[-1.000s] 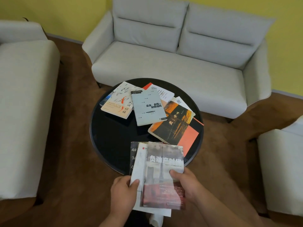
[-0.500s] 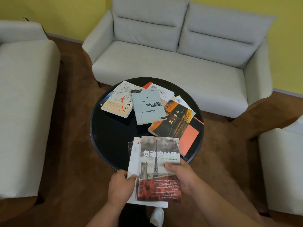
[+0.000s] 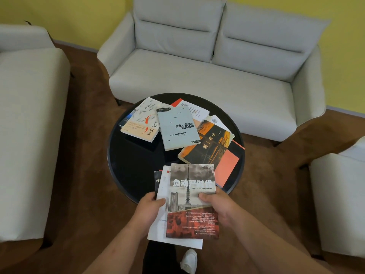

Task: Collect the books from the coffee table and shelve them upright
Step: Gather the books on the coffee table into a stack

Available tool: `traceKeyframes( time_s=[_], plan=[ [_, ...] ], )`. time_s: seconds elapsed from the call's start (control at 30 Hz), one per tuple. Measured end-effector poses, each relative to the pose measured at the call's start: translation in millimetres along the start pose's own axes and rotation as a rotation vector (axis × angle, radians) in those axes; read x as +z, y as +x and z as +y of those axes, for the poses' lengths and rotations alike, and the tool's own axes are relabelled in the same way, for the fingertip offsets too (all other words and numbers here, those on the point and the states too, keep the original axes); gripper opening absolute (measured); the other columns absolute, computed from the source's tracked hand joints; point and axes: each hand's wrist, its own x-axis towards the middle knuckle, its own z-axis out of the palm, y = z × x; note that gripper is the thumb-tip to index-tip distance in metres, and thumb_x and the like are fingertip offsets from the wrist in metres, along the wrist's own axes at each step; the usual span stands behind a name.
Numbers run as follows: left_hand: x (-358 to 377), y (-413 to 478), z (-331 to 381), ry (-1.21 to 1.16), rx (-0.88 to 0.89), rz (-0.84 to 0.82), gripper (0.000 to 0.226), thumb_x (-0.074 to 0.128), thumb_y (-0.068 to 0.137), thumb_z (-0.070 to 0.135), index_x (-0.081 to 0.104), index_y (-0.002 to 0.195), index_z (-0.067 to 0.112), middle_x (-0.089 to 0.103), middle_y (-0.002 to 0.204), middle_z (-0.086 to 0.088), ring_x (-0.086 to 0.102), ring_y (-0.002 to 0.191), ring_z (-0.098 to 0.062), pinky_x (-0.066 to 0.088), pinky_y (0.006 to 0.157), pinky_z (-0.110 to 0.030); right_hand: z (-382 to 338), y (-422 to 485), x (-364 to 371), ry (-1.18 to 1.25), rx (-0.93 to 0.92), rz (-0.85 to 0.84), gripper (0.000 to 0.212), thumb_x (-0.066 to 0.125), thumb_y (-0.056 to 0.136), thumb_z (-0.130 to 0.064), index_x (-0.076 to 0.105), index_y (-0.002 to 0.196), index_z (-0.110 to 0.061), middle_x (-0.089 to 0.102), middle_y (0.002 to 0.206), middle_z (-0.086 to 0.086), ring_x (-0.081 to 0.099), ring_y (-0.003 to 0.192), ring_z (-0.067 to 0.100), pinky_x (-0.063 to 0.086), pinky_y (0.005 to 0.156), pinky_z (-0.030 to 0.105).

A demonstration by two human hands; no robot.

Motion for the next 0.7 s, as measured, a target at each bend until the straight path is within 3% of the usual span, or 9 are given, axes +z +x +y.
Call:
traceKeyframes(
  time_s=[0.1, 0.17, 0.27, 0.4, 0.5, 0.57, 0.67, 0.7],
  plan=[
    [1, 4, 11, -0.094, 0.001, -0.042, 0.014, 0.051, 0.100, 0.009, 0.063, 0.100, 0.018, 0.075, 0.095, -0.011, 0.074, 0.083, -0.028, 0.059, 0.068, -0.040, -3, 5, -2, -0.012, 0.004, 0.001, 0.019, 0.066, 0.094, 0.000, 0.070, 0.109, -0.011, 0.077, 0.107, 0.019, 0.070, 0.107, 0.044, 0.055, 0.098, 0.055],
    [-1, 9, 13, -0.129, 0.009, -0.109, 0.020, 0.050, 0.101, 0.009, 0.064, 0.107, 0.023, 0.078, 0.096, -0.009, 0.076, 0.085, -0.028, 0.060, 0.070, -0.043, -4, 7, -2, -0.018, 0.008, -0.009, 0.020, 0.066, 0.094, -0.001, 0.071, 0.110, -0.011, 0.078, 0.107, 0.018, 0.070, 0.108, 0.044, 0.051, 0.102, 0.059],
    [-4, 13, 15, -0.162, 0.038, -0.146, 0.031, 0.049, 0.101, 0.007, 0.062, 0.102, 0.035, 0.077, 0.099, -0.005, 0.077, 0.086, -0.025, 0.061, 0.073, -0.045, -2, 8, -2, -0.013, -0.002, -0.026, 0.023, 0.065, 0.095, 0.000, 0.069, 0.114, -0.012, 0.077, 0.109, 0.018, 0.070, 0.109, 0.043, 0.051, 0.102, 0.058],
    [-2, 20, 19, -0.123, 0.103, -0.026, 0.035, 0.051, 0.099, 0.003, 0.059, 0.096, 0.037, 0.072, 0.101, -0.003, 0.074, 0.088, -0.024, 0.061, 0.068, -0.041, -3, 10, 2, -0.058, -0.056, -0.046, 0.029, 0.065, 0.094, 0.001, 0.067, 0.118, -0.014, 0.077, 0.112, 0.013, 0.071, 0.108, 0.037, 0.054, 0.101, 0.051],
    [-5, 27, 12, 0.029, 0.146, 0.067, 0.029, 0.059, 0.094, 0.005, 0.061, 0.097, 0.034, 0.071, 0.106, -0.002, 0.073, 0.090, -0.022, 0.062, 0.077, -0.047, -7, 13, 8, -0.153, -0.109, -0.022, 0.026, 0.068, 0.094, -0.003, 0.068, 0.114, -0.019, 0.076, 0.116, 0.009, 0.070, 0.110, 0.031, 0.052, 0.105, 0.050],
    [-8, 28, 11, 0.120, 0.179, 0.102, 0.024, 0.065, 0.092, 0.006, 0.062, 0.103, 0.027, 0.070, 0.108, -0.001, 0.071, 0.092, -0.019, 0.062, 0.081, -0.046, -8, 15, 11, -0.174, -0.119, 0.016, 0.024, 0.067, 0.095, -0.003, 0.067, 0.113, -0.019, 0.075, 0.117, 0.008, 0.070, 0.107, 0.029, 0.055, 0.099, 0.047],
    [-11, 32, 6, 0.161, 0.207, 0.135, 0.025, 0.067, 0.092, 0.007, 0.065, 0.113, 0.019, 0.067, 0.108, 0.003, 0.068, 0.098, -0.016, 0.060, 0.081, -0.039, -9, 11, 12, -0.167, -0.127, 0.027, 0.022, 0.064, 0.097, -0.003, 0.066, 0.113, -0.018, 0.076, 0.110, 0.006, 0.073, 0.097, 0.025, 0.059, 0.077, 0.036],
    [-11, 33, 5, 0.158, 0.207, 0.142, 0.026, 0.067, 0.092, 0.008, 0.065, 0.116, 0.018, 0.066, 0.108, 0.004, 0.068, 0.099, -0.016, 0.060, 0.082, -0.040, -10, 8, 12, -0.200, -0.142, 0.035, 0.022, 0.063, 0.098, -0.004, 0.066, 0.115, -0.018, 0.076, 0.111, 0.005, 0.072, 0.098, 0.024, 0.059, 0.079, 0.036]
  ],
)
